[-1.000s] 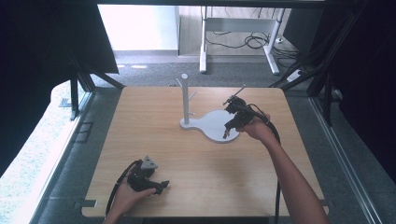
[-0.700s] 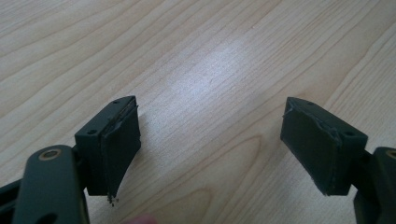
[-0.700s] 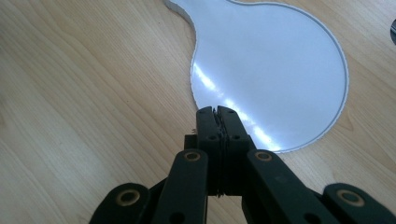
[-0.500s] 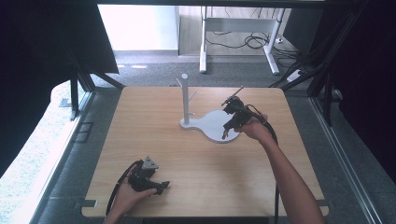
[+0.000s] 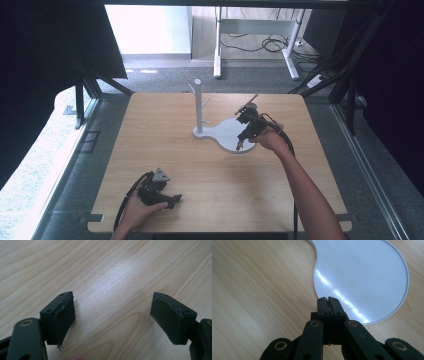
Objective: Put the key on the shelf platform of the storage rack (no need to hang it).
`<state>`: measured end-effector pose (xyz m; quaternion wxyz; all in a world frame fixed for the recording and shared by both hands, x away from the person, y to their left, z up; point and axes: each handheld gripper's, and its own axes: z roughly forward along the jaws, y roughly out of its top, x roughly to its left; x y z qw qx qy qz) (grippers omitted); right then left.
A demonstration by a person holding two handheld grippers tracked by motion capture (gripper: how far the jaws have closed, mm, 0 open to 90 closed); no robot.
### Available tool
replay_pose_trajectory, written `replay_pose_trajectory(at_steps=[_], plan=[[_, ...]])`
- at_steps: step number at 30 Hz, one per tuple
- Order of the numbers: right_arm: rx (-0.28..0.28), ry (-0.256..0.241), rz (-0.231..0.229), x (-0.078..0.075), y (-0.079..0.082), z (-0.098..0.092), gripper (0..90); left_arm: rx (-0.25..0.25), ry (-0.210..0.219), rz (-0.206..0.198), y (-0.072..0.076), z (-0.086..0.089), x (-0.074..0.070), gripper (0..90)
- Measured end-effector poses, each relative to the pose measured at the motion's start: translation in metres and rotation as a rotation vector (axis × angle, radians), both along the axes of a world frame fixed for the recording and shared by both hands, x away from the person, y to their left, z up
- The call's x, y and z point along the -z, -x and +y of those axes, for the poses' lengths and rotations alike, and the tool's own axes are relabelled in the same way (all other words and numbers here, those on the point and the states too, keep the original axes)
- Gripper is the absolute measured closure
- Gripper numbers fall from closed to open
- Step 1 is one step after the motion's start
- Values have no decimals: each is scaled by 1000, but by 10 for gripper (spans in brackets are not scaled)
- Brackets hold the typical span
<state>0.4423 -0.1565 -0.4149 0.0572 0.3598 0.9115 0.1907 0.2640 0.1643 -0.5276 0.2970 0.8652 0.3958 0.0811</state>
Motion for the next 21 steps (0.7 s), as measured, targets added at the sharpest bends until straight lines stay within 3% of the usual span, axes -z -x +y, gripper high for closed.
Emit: replay_pose_trajectory(at_steps=[21], plan=[[14, 2, 31, 17, -7, -1, 892, -7, 5, 3, 0, 0, 0, 201]])
